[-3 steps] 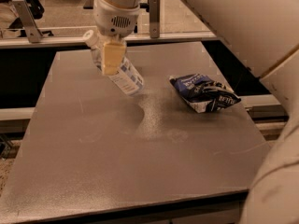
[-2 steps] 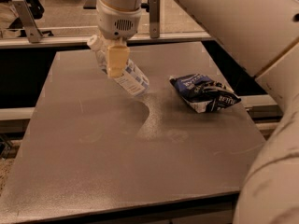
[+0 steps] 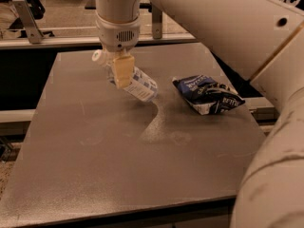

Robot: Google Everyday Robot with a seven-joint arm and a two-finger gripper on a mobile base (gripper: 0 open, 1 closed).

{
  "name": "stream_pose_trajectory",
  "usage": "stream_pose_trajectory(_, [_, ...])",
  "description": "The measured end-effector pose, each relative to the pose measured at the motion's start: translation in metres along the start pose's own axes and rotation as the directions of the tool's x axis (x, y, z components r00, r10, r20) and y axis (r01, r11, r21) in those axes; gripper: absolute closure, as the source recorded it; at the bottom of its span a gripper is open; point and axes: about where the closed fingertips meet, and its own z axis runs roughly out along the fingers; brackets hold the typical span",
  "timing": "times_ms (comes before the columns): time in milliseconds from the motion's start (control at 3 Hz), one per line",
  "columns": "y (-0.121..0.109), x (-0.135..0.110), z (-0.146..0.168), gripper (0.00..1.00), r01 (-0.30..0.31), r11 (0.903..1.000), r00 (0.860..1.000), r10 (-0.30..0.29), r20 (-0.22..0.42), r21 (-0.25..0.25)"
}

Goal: Knock blue plastic bottle over

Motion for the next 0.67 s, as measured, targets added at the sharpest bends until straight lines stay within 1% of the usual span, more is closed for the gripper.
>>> stream_pose_trajectory(333, [0.0078,0.0003,0.0049,0.35,0.061,0.998,0.997,-0.062,-0.045,-0.018])
stream_pose_trajectory(667, [0.015,-0.0007,0.0092,0.13,0.122,0.9918,0.989,-0.125,-0.085,-0.038])
